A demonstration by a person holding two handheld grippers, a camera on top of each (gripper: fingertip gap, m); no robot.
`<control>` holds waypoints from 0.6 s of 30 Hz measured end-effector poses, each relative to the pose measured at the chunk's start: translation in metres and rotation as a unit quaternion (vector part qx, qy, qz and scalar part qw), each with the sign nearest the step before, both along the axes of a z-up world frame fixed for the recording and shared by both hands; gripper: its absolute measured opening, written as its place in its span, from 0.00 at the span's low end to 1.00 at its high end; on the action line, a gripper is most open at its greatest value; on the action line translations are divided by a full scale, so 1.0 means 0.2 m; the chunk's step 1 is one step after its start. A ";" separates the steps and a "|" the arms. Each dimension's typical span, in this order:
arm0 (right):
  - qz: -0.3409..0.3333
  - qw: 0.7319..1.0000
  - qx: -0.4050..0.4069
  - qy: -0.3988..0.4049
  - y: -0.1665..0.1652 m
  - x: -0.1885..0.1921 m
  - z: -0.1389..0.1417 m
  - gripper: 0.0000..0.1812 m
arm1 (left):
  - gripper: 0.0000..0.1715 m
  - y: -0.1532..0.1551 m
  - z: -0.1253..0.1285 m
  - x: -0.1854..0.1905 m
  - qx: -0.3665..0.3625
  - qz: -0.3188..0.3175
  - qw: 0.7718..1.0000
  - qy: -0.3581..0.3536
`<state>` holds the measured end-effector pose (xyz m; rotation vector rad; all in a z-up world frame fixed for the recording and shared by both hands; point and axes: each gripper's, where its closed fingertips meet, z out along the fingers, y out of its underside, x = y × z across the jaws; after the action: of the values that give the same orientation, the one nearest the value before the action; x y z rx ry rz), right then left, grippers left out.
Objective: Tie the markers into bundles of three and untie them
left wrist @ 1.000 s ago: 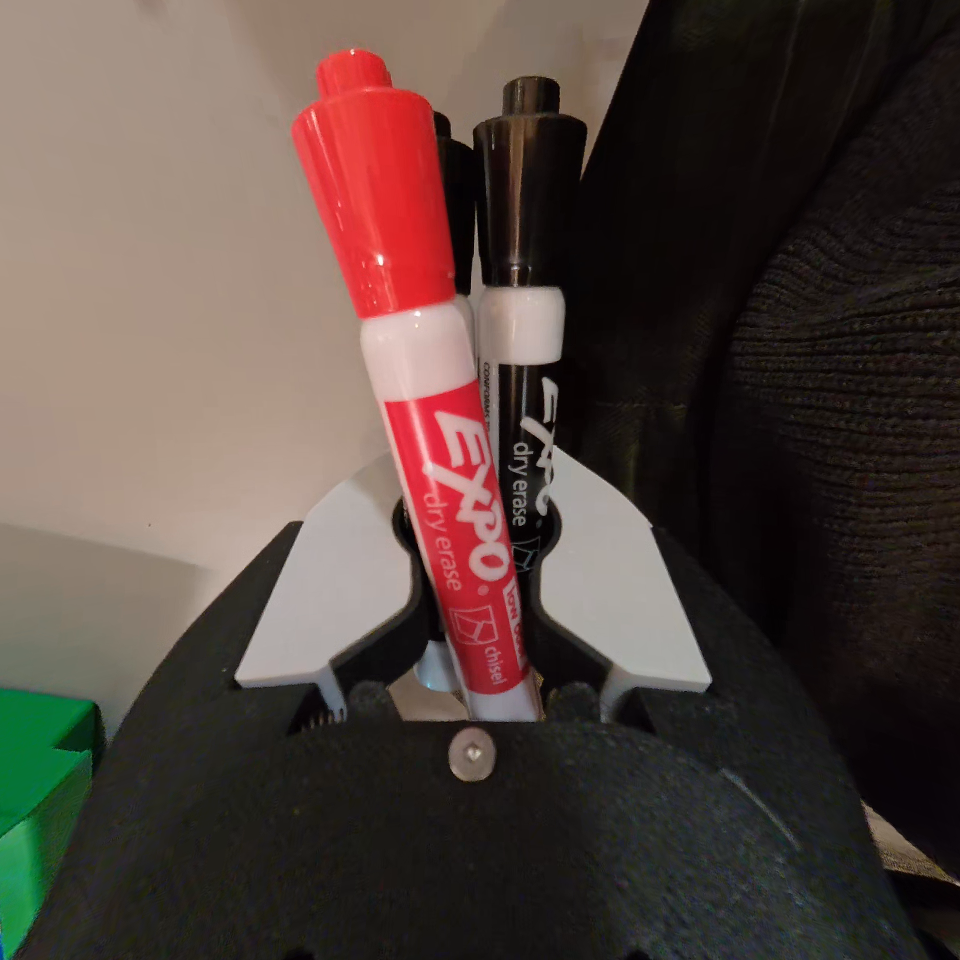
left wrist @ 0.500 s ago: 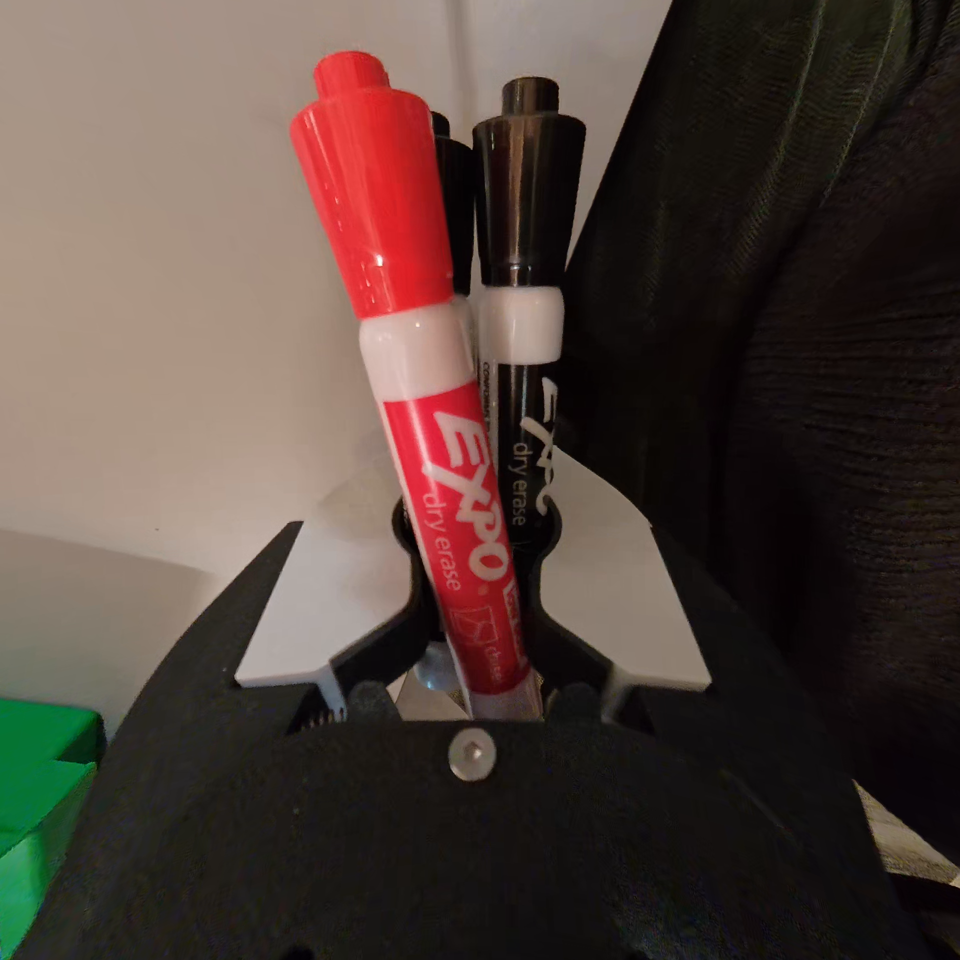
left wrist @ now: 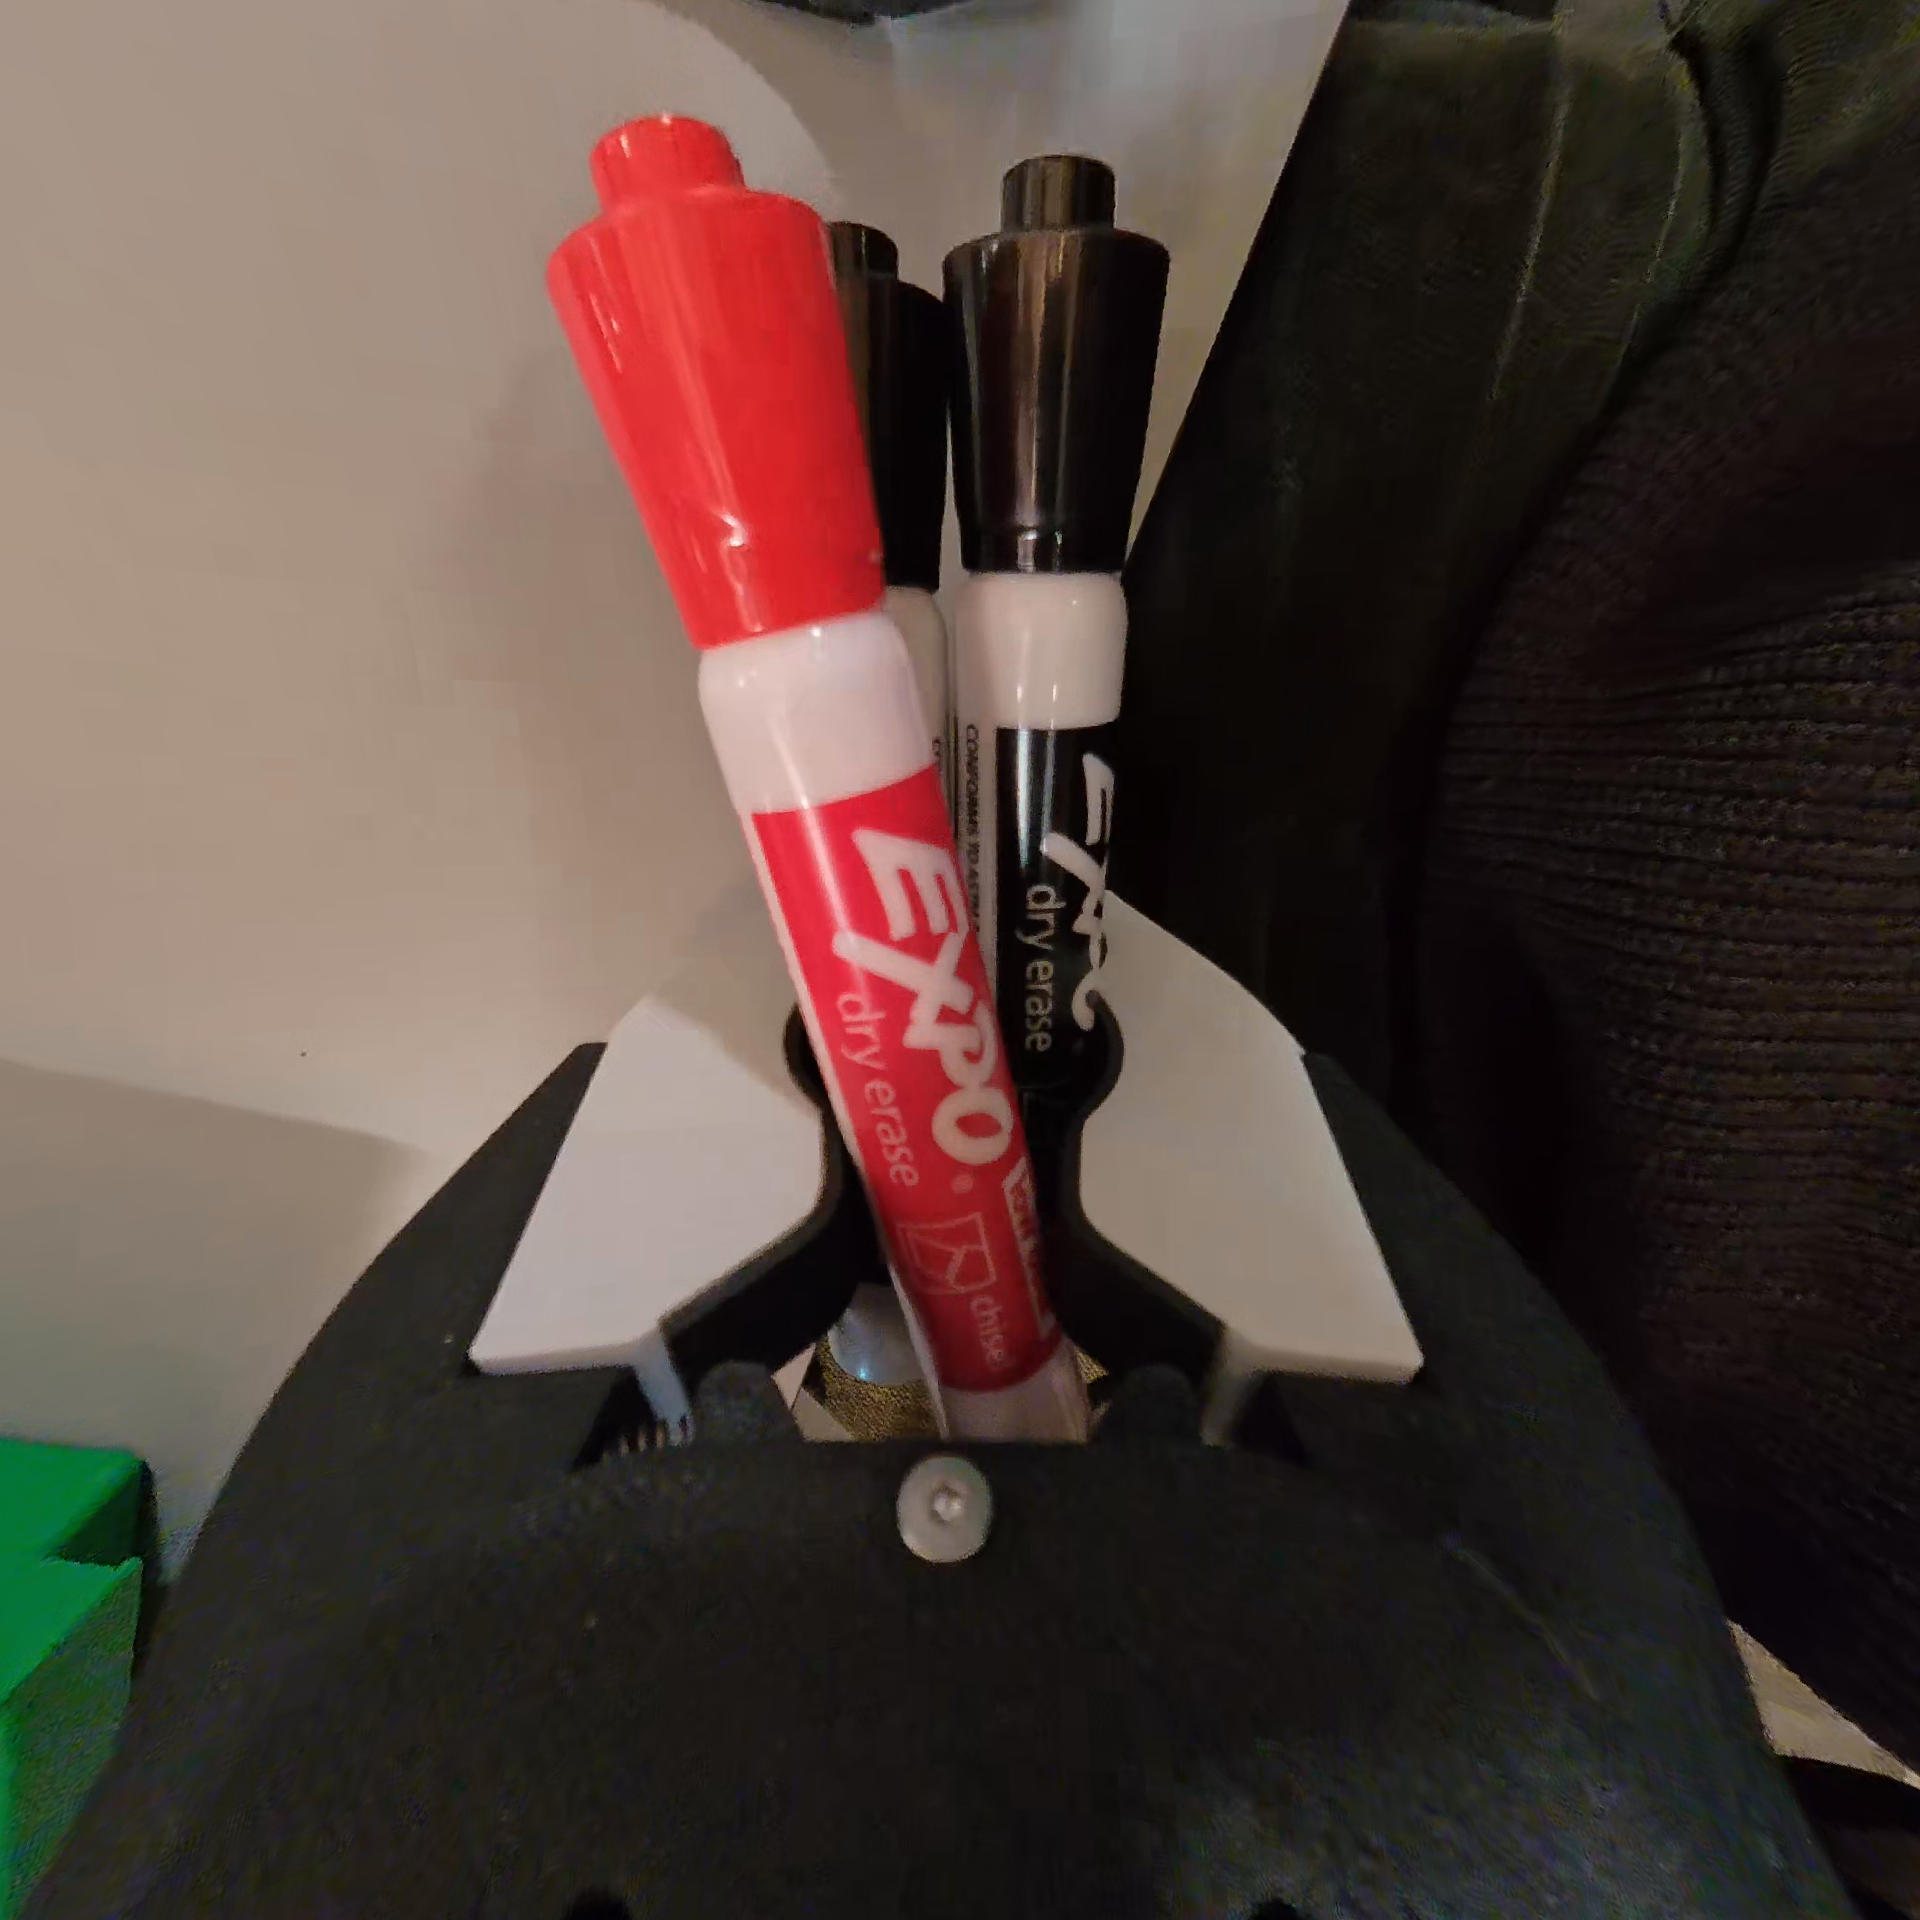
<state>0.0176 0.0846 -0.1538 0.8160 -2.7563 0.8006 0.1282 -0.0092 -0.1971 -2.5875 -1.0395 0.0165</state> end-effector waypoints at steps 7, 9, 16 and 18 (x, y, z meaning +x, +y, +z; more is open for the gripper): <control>-0.198 0.951 -0.100 -0.216 -0.01 -0.03 -0.04 0.34 | 0.25 0.00 -0.02 -0.01 -0.007 0.005 1.000 -0.009; -0.295 0.908 -0.110 -0.278 -0.01 -0.04 -0.09 0.33 | 0.25 -0.01 -0.02 -0.01 -0.009 0.009 1.000 -0.009; -0.442 0.765 -0.165 -0.438 0.06 0.08 -0.09 0.29 | 0.25 -0.01 -0.03 -0.01 -0.008 0.007 1.000 -0.009; -0.454 0.732 -0.175 -0.477 0.05 0.11 -0.07 0.28 | 0.25 0.00 -0.04 -0.01 -0.009 0.002 1.000 -0.011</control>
<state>0.0387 0.0940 -0.1685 -1.3142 -2.8816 1.6490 0.1265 -0.0093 -0.2043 -2.6065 -1.0566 -0.0021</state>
